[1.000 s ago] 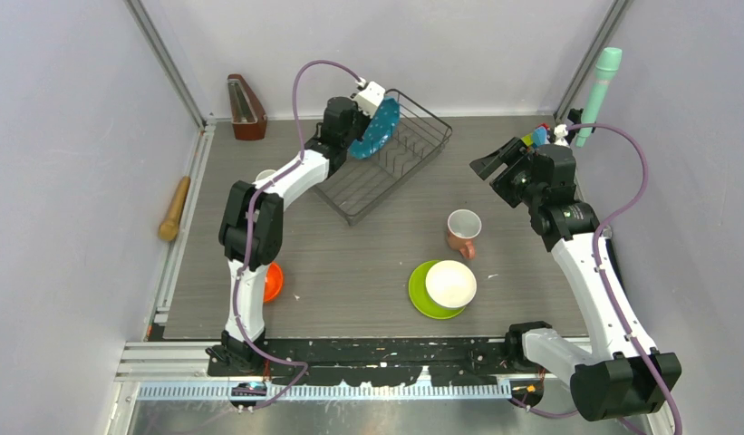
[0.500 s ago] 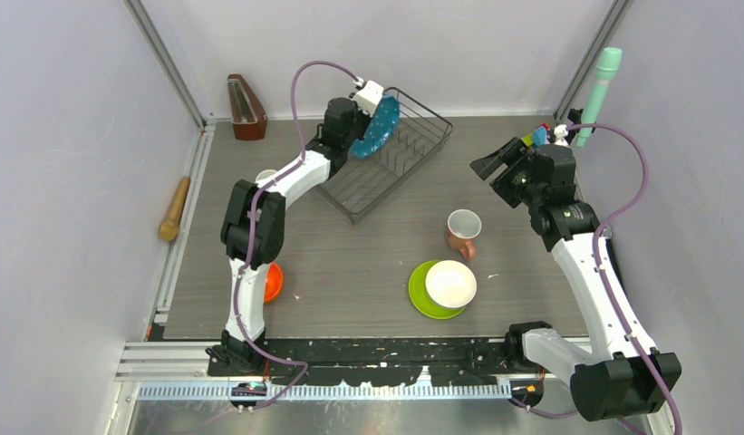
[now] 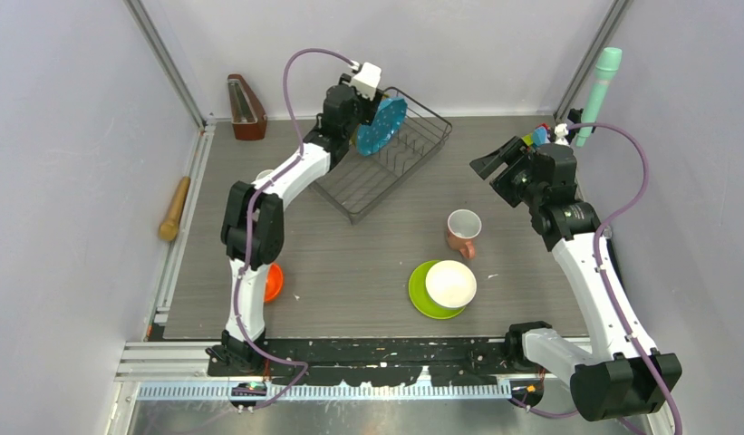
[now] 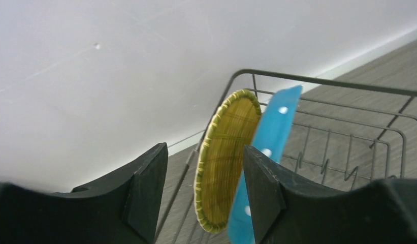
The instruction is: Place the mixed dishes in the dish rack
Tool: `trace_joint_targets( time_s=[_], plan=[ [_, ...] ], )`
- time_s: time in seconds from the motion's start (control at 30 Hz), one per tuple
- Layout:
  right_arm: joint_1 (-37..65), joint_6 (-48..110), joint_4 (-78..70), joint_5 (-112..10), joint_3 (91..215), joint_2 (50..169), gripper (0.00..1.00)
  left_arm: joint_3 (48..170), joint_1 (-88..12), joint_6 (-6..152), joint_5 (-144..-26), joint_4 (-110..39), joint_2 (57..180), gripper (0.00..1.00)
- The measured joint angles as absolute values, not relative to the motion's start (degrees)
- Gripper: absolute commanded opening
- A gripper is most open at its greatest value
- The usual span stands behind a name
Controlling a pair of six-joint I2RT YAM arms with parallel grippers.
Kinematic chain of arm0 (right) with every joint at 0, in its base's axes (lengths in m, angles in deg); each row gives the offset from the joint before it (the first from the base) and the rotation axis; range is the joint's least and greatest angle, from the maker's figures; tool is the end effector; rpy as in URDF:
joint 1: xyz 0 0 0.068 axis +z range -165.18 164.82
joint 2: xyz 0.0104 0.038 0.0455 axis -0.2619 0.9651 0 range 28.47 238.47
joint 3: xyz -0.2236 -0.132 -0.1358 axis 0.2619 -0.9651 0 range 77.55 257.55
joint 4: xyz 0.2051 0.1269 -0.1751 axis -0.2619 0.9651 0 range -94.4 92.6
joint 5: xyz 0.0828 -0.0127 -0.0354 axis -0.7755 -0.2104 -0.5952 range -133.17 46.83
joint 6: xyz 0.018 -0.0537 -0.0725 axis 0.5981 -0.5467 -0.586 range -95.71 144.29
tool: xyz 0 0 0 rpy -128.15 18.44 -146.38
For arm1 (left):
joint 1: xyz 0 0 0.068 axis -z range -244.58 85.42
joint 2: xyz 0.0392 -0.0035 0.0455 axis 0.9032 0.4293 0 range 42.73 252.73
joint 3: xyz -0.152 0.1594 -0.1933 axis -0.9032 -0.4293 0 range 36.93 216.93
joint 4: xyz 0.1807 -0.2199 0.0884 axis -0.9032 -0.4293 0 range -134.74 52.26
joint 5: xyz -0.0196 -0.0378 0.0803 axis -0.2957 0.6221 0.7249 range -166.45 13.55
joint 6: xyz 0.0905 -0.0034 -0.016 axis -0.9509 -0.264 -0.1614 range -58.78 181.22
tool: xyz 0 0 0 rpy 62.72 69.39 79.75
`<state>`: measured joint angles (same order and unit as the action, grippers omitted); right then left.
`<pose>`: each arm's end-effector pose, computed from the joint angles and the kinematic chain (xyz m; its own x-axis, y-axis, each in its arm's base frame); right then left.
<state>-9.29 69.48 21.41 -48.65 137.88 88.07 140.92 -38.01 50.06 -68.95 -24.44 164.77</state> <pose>0.2979 0.0386 0.3565 -0.4305 0.6655 -0.6097 0.1664 0.7225 0.6711 0.5546 -0.2654 0.3113 -0.0095 0.2191 -0.9756 0.3352 0.9199 0.2034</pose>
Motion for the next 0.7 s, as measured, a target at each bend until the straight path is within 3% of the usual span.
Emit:
trace_joint_targets(
  time_s=[0.2,0.4,0.7],
  plan=[
    [-9.29,69.29,22.72,-48.80,138.10,88.07,0.77,140.92,-38.53,51.98,-68.73,-27.04,162.19,0.65],
    [-9.29,69.02,29.16,-46.40,138.21,87.98,0.78,136.09,-38.73,58.89,-72.42,-34.36,151.81,0.70],
    [-9.29,72.59,47.48,-39.86,138.61,83.45,0.75,132.79,-38.73,75.63,-82.54,-53.05,135.83,0.99]
  ],
)
